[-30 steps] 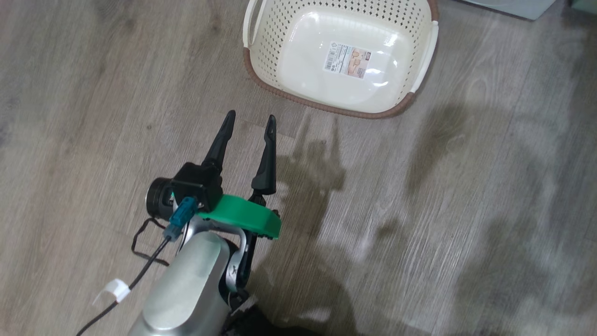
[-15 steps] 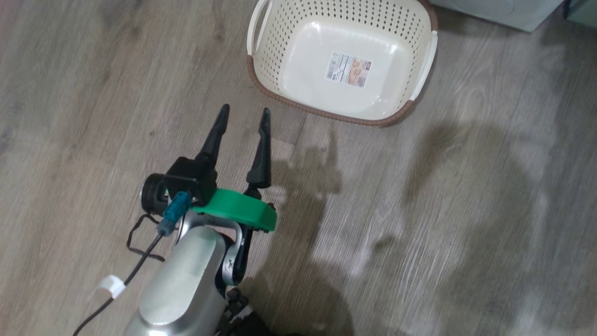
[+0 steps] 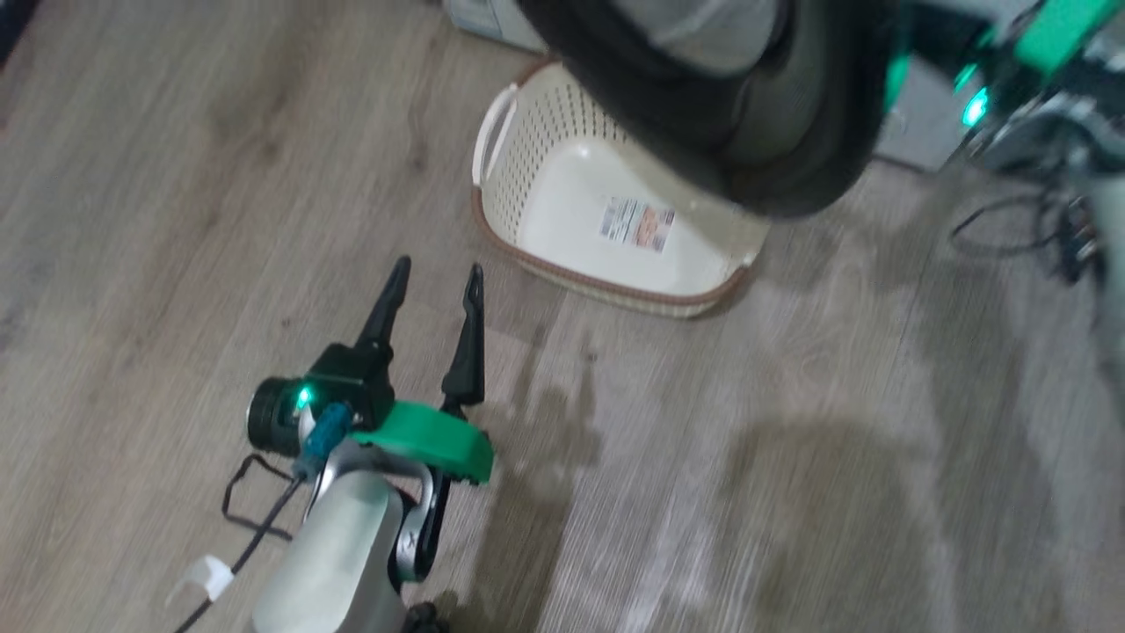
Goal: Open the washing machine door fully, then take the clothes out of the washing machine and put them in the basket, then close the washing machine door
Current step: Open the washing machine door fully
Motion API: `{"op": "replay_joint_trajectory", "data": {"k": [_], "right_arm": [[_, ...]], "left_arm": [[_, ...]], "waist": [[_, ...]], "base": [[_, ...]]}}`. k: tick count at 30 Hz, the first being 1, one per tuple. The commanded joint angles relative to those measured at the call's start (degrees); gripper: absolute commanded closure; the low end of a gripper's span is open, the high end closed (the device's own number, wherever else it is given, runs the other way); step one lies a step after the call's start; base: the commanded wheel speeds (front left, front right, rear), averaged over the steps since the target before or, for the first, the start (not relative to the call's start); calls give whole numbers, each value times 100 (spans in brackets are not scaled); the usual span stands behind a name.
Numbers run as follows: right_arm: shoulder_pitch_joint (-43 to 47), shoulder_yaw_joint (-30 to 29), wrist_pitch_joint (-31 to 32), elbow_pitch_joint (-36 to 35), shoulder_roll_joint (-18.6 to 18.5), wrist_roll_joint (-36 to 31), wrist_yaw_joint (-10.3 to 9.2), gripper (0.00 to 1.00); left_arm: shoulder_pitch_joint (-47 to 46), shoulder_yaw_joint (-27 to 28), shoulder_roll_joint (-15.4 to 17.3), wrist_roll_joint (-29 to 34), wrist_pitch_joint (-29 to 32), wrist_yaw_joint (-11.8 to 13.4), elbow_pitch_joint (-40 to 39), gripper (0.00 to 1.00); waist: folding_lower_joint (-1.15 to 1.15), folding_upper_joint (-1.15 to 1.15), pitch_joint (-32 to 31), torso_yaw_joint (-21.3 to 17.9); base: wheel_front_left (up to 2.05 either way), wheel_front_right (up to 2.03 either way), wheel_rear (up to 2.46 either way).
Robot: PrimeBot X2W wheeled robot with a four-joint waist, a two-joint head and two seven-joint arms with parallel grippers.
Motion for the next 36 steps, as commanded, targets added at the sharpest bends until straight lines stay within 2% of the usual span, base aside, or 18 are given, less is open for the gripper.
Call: {"op": "replay_joint_trajectory", "data": {"k": [1, 7, 13, 18, 23, 31, 32, 33, 35, 36], "right_arm": [[64, 41, 57, -256, 151, 55, 2, 100], [756, 96, 146, -361, 574, 241, 2, 100], [1332, 173, 62, -352, 1098, 289, 2, 100], [1730, 221, -97, -436, 1386, 313, 2, 100], [1965, 281, -347, -493, 1526, 398, 2, 100], [2192, 369, -923, -596, 1551, 426, 2, 100], [2234, 369, -1008, -590, 1552, 428, 2, 97], [2274, 361, -1090, -583, 1552, 448, 2, 83], [2365, 355, -1180, -614, 1552, 505, 2, 63], [2405, 336, -1236, -617, 1553, 513, 2, 35]], "left_arm": [[14, 230, 96, 65, -37, -23, -125, 0], [247, 381, 96, 230, -37, -157, -33, 0], [452, 506, 96, 380, -37, -300, 61, 0], [604, 611, 96, 477, -37, -382, 110, 0], [715, 739, 96, 560, -37, -457, 134, 0], [881, 1075, 96, 688, -37, -565, 161, 0], [910, 1139, 96, 714, -37, -581, 163, 0], [938, 1204, 96, 739, -37, -596, 165, 0], [991, 1334, 96, 804, -37, -644, 179, 0], [1011, 1399, 96, 831, -37, -670, 180, 0]], "waist": [[0, 0, -297, 45], [0, 0, -840, 158], [0, 0, -1294, 341], [0, 0, -1552, 465], [0, 0, -1690, 520], [0, 0, -1870, 443], [0, 0, -1901, 404], [0, 0, -1931, 359], [0, 0, -1983, 245], [0, 0, -1997, 176]], "base": [[0, 0, 0], [0, 0, 0], [0, 0, 0], [0, 0, 0], [0, 0, 0], [0, 0, 0], [0, 0, 0], [0, 0, 0], [0, 0, 0], [0, 0, 0]]}}
